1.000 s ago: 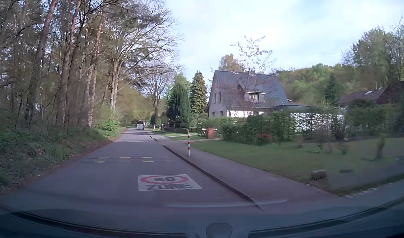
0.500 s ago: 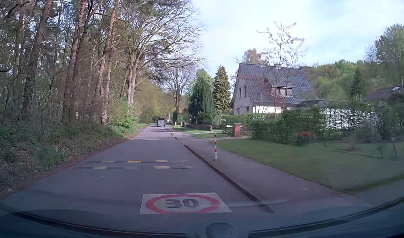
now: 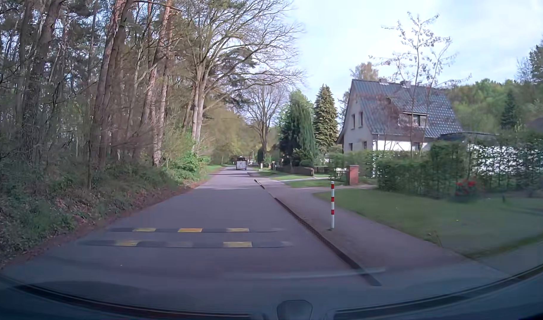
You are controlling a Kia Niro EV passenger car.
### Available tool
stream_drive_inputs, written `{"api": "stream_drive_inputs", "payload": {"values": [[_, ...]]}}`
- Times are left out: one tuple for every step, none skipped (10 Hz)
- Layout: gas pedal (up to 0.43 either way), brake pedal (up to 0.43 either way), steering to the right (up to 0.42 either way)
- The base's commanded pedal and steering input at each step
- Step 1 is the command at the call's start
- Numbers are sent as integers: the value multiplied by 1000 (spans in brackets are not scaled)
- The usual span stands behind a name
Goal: Follow the waypoints while adhering to traffic rules and regulations
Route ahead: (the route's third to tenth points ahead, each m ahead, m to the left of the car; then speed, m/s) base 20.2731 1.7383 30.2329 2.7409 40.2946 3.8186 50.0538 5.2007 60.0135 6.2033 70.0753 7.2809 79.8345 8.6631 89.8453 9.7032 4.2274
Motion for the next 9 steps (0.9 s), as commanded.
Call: {"api": "stream_drive_inputs", "payload": {"values": [[0,226,-114],[0,226,-95],[0,226,-75],[0,226,-63],[0,220,-63],[0,226,-62],[0,220,-57],[0,213,-49],[0,201,-44]]}}
